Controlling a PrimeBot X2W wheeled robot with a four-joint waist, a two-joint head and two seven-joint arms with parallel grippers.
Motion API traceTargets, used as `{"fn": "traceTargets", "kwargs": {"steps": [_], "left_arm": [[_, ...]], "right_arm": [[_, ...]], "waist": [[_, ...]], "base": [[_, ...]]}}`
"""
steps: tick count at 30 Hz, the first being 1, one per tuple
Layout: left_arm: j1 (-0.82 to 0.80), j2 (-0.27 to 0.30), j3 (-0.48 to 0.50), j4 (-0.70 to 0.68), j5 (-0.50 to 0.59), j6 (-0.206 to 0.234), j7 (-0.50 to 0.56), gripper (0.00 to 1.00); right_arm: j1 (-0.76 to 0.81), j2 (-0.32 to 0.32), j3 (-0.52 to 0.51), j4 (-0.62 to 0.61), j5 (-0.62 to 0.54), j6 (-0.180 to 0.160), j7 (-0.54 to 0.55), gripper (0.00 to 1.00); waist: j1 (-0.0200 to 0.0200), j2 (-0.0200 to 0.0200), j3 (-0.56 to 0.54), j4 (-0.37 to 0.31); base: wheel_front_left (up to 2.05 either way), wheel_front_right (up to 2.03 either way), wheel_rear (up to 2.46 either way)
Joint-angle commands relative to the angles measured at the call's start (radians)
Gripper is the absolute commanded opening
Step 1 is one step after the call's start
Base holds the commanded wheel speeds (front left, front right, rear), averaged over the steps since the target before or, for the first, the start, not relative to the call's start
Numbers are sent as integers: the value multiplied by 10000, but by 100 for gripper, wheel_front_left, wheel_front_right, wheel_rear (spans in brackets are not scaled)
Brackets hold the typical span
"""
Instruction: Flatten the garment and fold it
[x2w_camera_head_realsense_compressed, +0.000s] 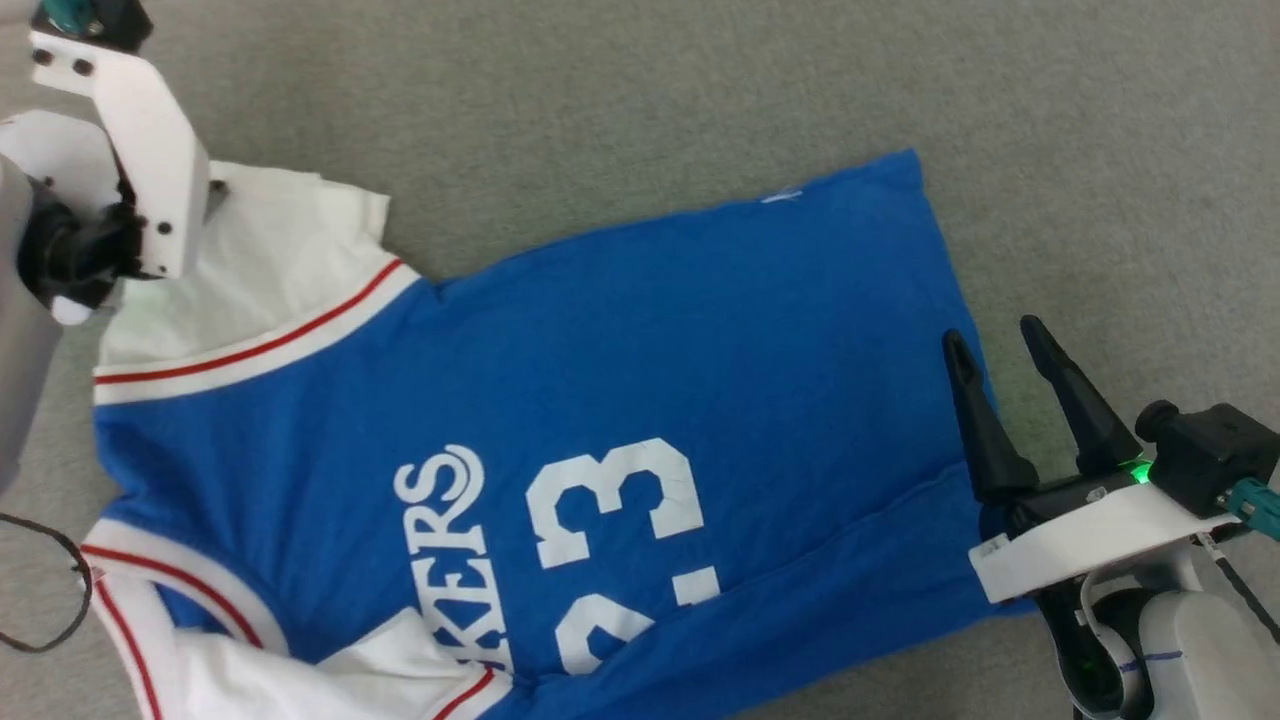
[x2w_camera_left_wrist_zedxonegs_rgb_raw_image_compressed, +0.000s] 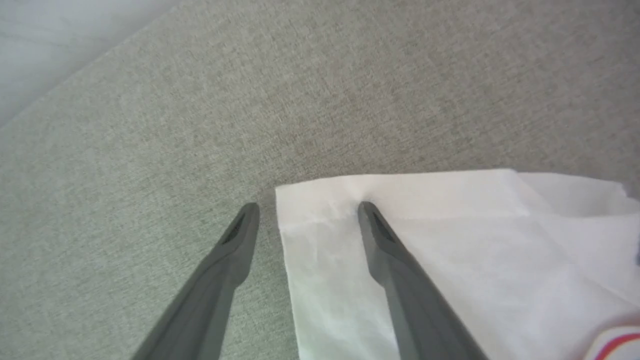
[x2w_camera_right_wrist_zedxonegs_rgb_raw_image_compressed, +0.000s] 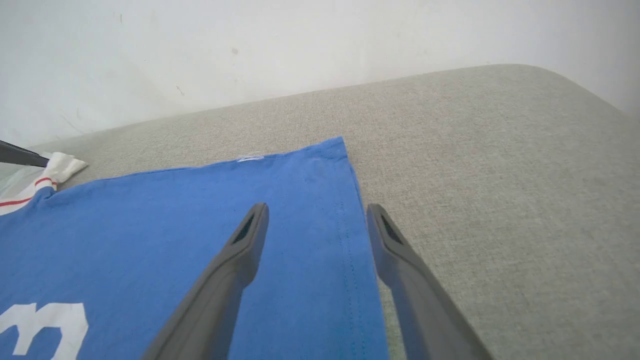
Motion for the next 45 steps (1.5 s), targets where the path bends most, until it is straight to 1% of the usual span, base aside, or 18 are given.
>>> {"fn": "traceTargets", "kwargs": {"steps": [1,6,7,8,10,13,16,19,22,24,25,28,30,34,36,38,41,45], "left_arm": [[-115,111,-69,157,83,110,190,100],[63,230,11,519,-371,157,1013,100],[120,198,52,547,-552,128,1218,46],[185,144,110,550,-781,69,1422,0],[294,52,251,499,-1170,12,1667,0],[356,31,280,291,-1111,8,1251,0],[529,-85,351,163,-941,76,290,0],[738,-178,147,-137,-516,-50,-732,0],[867,-428,114,-559,-202,-15,-1890,0],[1014,-536,-37,-844,69,-13,-2442,0],[1014,-536,-37,-844,69,-13,-2442,0],[1353,-665,-179,-1389,364,62,-3259,0],[1707,-730,-210,-1871,478,200,-3812,0],[2426,-791,-120,-2980,684,743,-4856,0],[2855,-800,-94,-3599,742,1020,-5248,0],[3260,-877,-87,-4197,737,1246,-5569,0],[3745,-1009,-104,-4879,730,1529,-5921,0],[4089,-1123,-83,-5463,865,1904,-6340,0]], "right_arm": [[-157,64,45,53,20,-7,-96,100],[-200,86,74,139,3,-7,-142,100],[-203,86,67,148,-6,-7,-141,100],[-204,86,61,151,-18,-7,-139,100],[-200,84,44,154,-39,-7,-124,100],[-171,59,-14,191,-93,-7,-75,100],[-111,-22,-89,244,-148,-7,43,100],[-18,-200,-325,125,-138,-7,302,100],[18,-659,-604,-87,-191,-7,851,100],[12,-1064,-712,-195,-165,-7,1487,100],[12,-1064,-712,-195,-165,-7,1487,100],[-186,-1663,-840,-287,191,-7,2806,100],[-448,-2270,-781,-302,359,-7,3856,100],[-1180,-3336,-607,-258,793,-7,5781,100],[-1616,-3581,-528,-20,1247,-7,6748,100],[-2103,-4099,-270,179,1388,-7,7616,100],[-2834,-4604,-15,620,1590,-7,8704,100],[-3742,-5007,368,1362,1509,-7,9562,100]], "waist": [[-2,0,296,-298],[-2,0,328,-340],[-2,0,329,-330],[-2,0,327,-313],[-2,0,309,-267],[-2,0,197,-134],[-2,0,-106,79],[-2,0,-450,439],[-2,0,-763,986],[-2,0,-963,1358],[-2,0,-963,1358],[-2,0,-1190,1869],[-2,0,-1287,2170],[-2,0,-1332,2768],[-2,0,-1305,3014],[-2,0,-1246,3266],[-2,0,-1130,3590],[-2,0,-925,3907]], "base": [[0,0,0],[0,0,0],[0,0,0],[0,0,0],[0,0,0],[0,0,0],[0,0,0],[0,0,0],[0,0,0],[0,0,0],[0,0,0],[0,0,0],[0,0,0],[0,0,0],[0,0,0],[0,0,0],[0,0,0],[0,0,0]]}}
